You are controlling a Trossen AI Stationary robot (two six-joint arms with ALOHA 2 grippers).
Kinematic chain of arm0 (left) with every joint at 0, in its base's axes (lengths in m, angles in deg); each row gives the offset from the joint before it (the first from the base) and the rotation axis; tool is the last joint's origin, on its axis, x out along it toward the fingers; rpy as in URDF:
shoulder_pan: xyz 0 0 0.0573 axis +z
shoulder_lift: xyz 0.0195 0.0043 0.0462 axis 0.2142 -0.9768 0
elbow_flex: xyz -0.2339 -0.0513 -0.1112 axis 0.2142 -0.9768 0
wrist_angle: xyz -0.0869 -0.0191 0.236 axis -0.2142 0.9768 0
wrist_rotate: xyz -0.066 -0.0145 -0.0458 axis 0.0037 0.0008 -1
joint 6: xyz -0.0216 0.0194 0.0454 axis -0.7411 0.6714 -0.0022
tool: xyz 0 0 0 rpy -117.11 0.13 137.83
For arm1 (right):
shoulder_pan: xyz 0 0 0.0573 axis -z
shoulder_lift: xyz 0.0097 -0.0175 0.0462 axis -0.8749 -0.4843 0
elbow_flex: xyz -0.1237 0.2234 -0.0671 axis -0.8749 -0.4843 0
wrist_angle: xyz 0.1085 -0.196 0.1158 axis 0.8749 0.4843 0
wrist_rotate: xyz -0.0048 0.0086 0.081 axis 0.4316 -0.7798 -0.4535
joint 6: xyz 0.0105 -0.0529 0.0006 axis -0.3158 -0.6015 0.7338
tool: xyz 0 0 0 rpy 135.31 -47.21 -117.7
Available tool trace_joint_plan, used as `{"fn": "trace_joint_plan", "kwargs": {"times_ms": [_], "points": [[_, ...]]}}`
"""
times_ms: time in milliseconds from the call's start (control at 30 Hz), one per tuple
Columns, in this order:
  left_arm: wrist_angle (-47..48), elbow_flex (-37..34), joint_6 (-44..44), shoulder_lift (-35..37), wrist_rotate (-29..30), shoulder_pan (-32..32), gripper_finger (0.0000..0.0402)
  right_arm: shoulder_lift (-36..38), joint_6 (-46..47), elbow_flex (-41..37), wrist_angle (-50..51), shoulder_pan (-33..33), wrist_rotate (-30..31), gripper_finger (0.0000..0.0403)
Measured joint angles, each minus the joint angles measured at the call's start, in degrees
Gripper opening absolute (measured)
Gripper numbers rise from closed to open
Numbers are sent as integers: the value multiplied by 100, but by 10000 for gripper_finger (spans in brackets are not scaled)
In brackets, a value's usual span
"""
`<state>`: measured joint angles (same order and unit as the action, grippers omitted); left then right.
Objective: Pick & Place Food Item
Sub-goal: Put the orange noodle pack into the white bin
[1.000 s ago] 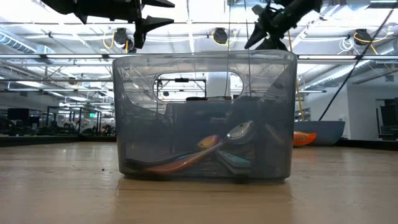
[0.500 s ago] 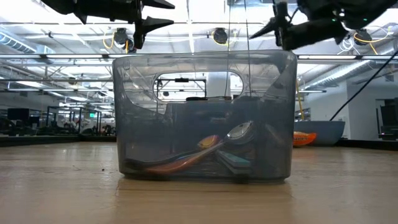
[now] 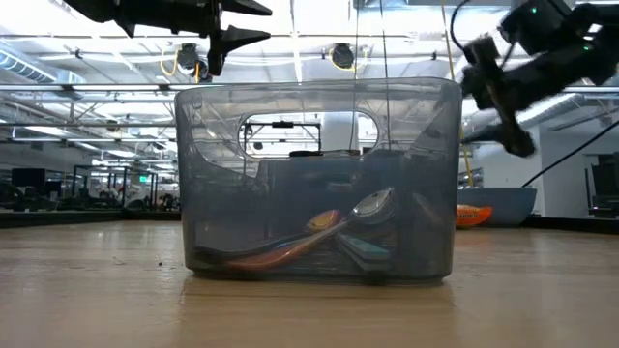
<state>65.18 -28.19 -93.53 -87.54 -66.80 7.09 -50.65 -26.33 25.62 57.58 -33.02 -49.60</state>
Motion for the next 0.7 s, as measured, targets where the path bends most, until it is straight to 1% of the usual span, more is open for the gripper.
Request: {"fn": "trace_joint_plan", "kwargs": {"times_ms": [67, 133, 233, 300, 433, 533, 700], "points": [[0, 0, 18, 0, 86, 0, 170, 165, -80, -28, 575, 0, 21, 258], [0, 0, 20, 0, 189, 7, 170, 286, -244, -30, 1253, 4, 172, 255], [0, 0, 24, 0, 232, 7, 170, 432, -341, -34, 2032, 11, 690, 254], [0, 0, 31, 0, 232, 7, 170, 470, -330, -34, 2297, 11, 1045, 254], [0, 0, 31, 0, 232, 7, 170, 402, -428, -34, 2384, 11, 1614, 254], [0, 0, 31, 0, 232, 7, 170, 202, -513, -35, 2407, 13, 1948, 254], [0, 0, 31, 0, 232, 7, 170, -234, -601, -320, 2045, 93, 1931, 254]]}}
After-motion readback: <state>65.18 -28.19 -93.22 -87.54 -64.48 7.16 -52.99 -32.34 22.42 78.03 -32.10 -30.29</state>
